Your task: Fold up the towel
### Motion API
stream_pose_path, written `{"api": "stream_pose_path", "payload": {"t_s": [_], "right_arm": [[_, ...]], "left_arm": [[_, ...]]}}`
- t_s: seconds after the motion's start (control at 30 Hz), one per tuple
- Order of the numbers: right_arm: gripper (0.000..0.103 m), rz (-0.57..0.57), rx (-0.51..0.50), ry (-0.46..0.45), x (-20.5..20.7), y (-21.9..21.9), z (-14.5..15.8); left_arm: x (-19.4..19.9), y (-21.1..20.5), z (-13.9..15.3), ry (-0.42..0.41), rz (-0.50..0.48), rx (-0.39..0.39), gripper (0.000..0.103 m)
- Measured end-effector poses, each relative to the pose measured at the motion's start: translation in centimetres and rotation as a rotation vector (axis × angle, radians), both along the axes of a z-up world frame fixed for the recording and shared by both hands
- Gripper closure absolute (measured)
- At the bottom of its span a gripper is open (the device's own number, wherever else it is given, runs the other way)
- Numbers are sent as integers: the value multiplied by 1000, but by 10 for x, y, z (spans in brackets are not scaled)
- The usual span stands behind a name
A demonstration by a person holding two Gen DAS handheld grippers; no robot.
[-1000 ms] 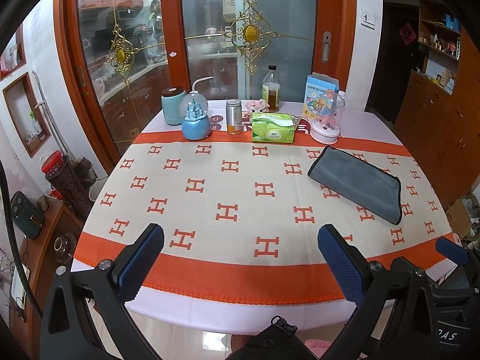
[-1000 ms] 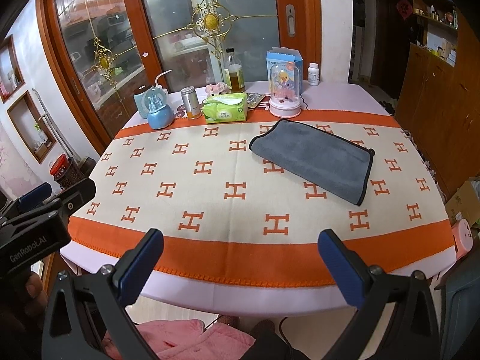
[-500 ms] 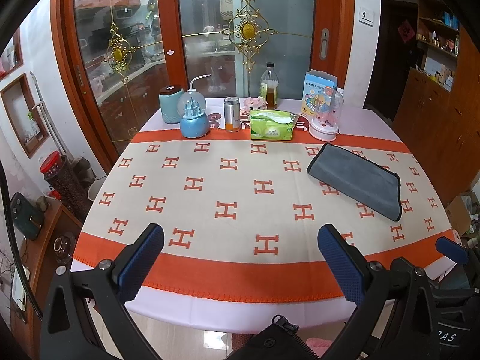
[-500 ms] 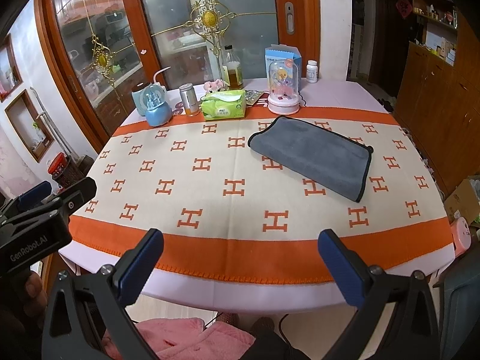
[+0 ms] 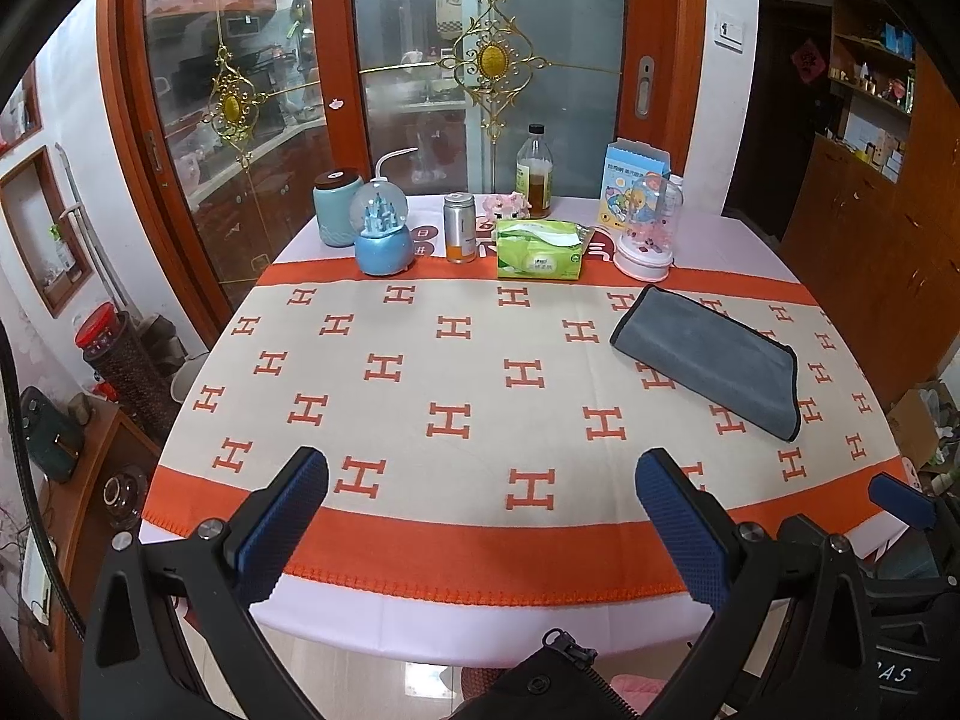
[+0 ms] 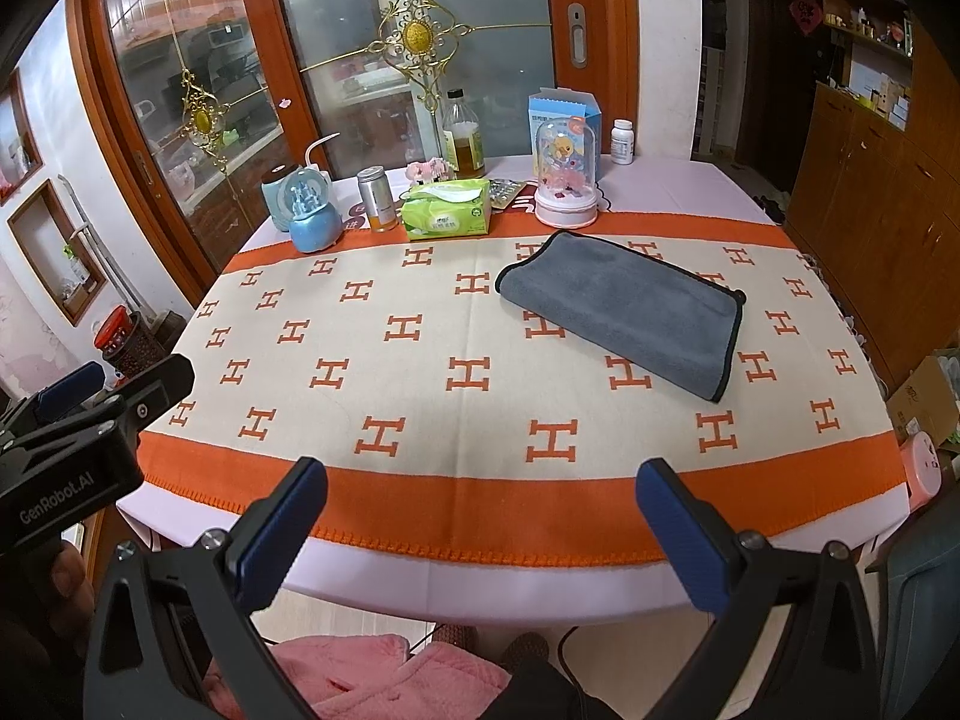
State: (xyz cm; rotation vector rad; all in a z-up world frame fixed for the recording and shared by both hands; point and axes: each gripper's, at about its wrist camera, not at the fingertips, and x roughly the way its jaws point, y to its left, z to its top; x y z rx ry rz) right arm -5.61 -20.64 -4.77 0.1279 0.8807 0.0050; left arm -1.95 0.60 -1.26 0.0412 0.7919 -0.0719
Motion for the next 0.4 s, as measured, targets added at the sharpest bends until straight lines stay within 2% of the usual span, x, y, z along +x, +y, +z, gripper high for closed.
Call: {"api": "stream_pose_path", "payload": {"t_s": [0.4], "right_arm": [[0,-1,0,1,2,0,1]], "left_arm": [[3,2,-2,12,0,7,1]]}}
